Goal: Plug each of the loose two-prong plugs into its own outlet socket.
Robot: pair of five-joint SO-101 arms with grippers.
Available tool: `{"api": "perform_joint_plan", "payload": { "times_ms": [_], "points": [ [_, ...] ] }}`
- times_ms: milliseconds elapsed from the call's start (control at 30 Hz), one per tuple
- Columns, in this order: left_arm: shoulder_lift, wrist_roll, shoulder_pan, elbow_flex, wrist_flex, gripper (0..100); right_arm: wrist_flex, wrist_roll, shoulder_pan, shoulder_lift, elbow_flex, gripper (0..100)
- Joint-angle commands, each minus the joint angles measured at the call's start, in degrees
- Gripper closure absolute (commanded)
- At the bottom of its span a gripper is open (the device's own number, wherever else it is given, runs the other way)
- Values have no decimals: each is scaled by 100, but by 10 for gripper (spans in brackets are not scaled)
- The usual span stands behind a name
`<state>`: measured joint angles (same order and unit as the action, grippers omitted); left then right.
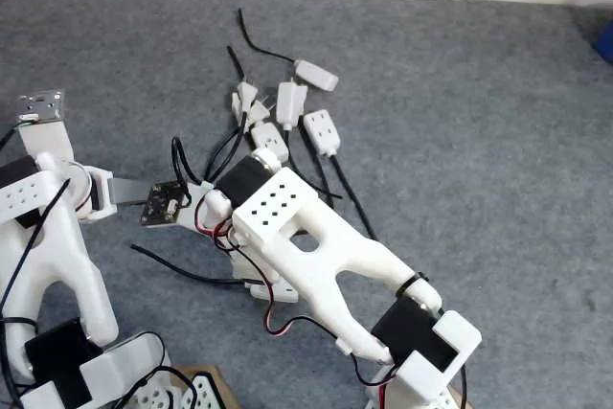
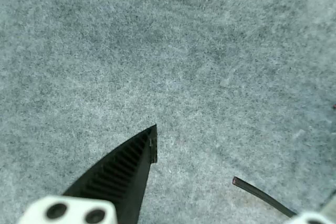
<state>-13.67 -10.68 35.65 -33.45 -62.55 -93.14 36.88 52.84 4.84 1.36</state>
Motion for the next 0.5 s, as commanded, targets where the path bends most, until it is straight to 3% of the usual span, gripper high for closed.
{"api": "perform_joint_plan", "payload": {
  "times_ms": [0, 300, 467],
  "points": [
    [-22, -26, 57, 66, 79, 489, 48, 35, -75, -136, -259, 992],
    [-22, -26, 57, 66, 79, 489, 637, 70, -57, -145, 444, 992],
    [-22, -26, 57, 66, 79, 489, 409, 237, -84, -180, 514, 992]
  ]
}}
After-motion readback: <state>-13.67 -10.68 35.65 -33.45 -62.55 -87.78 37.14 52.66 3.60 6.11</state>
